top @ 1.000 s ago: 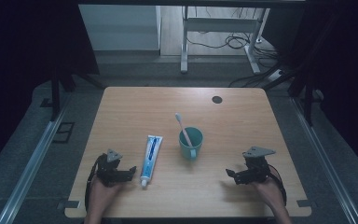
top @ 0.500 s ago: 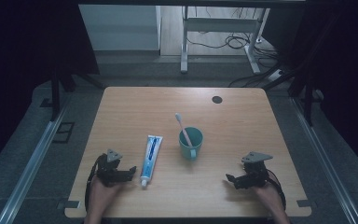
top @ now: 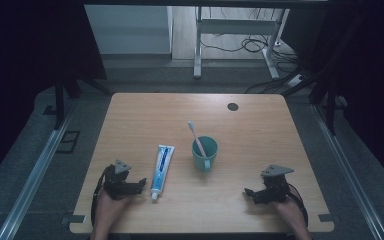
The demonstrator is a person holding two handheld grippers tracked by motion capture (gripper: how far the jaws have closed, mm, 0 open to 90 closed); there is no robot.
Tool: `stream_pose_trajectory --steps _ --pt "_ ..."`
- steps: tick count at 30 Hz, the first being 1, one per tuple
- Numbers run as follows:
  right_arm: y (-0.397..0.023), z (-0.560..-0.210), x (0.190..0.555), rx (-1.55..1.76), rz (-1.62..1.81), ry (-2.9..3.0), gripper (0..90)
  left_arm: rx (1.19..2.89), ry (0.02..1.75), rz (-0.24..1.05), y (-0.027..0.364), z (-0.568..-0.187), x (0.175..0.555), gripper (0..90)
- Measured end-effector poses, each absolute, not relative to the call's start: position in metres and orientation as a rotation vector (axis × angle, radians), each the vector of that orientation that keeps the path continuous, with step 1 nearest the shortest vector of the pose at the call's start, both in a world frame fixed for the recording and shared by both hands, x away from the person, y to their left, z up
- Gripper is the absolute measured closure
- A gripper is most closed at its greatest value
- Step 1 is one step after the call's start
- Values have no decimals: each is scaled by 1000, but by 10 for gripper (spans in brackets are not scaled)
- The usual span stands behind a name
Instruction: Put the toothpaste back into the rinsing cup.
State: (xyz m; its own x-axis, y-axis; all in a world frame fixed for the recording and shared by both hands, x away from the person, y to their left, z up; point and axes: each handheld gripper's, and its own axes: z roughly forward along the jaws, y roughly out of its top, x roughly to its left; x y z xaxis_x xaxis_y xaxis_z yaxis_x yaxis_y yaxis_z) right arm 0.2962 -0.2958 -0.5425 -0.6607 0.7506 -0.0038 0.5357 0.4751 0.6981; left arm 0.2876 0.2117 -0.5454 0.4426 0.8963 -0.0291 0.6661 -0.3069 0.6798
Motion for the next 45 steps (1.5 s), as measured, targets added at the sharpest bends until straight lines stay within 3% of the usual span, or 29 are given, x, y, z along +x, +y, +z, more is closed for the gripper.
stream_pose_trajectory --steps 5,11,29,45 --pt "-299 -543 296 1099 994 2410 0 2071 1305 479 212 -545 287 93" --pt "-299 -543 296 1099 992 2411 0 2065 1298 464 211 -543 287 166" --pt "-299 -543 295 1104 989 2404 1 1990 1218 420 213 -524 281 536" --pt "-299 -543 295 1105 992 2404 3 2033 1139 383 198 -509 278 798"
